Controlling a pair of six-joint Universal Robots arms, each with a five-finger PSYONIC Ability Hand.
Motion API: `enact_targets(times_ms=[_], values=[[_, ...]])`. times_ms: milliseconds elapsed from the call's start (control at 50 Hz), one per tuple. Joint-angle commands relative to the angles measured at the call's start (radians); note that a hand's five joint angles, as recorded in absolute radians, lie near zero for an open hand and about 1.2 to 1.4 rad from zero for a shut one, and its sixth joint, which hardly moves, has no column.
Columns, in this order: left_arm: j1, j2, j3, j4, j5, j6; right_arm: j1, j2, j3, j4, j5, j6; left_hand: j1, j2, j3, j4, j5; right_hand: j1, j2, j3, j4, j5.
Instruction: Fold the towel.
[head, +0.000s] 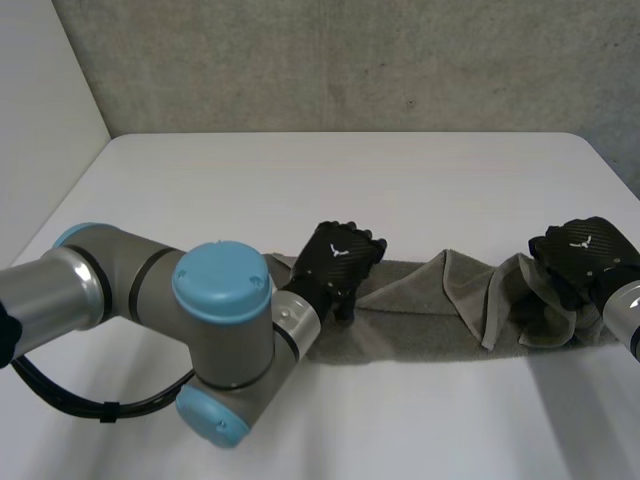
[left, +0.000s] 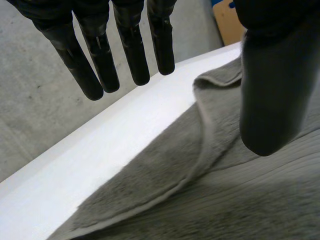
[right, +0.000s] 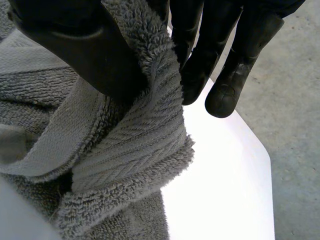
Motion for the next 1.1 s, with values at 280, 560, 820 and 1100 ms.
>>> enact_targets(times_ms=[280,560,820,1100], values=[[0.069,-0.166,0.156,-0.031,-0.001,0.094,0.009,0.012,0.017,-0.002,-0.035,0.0,0.064,0.063,0.072,0.057,-0.104,0.061,0.09,0.067,0.05,0.055],[0.07,-0.205,0.19,-0.028,0.006,0.102,0.012,0.013,0.029,-0.002,-0.044,0.0,0.16,0.16,0.168,0.154,-0.007,0.061,0.09,0.067,0.05,0.055],[0.069,-0.231,0.208,-0.028,0.015,0.111,0.012,0.027,0.031,-0.002,-0.046,0.0,0.328,0.327,0.336,0.321,0.161,0.061,0.09,0.067,0.05,0.055],[0.069,-0.248,0.217,-0.022,0.015,0.14,0.012,0.027,0.031,-0.002,-0.046,0.0,0.413,0.412,0.421,0.406,0.245,0.061,0.09,0.067,0.05,0.055]])
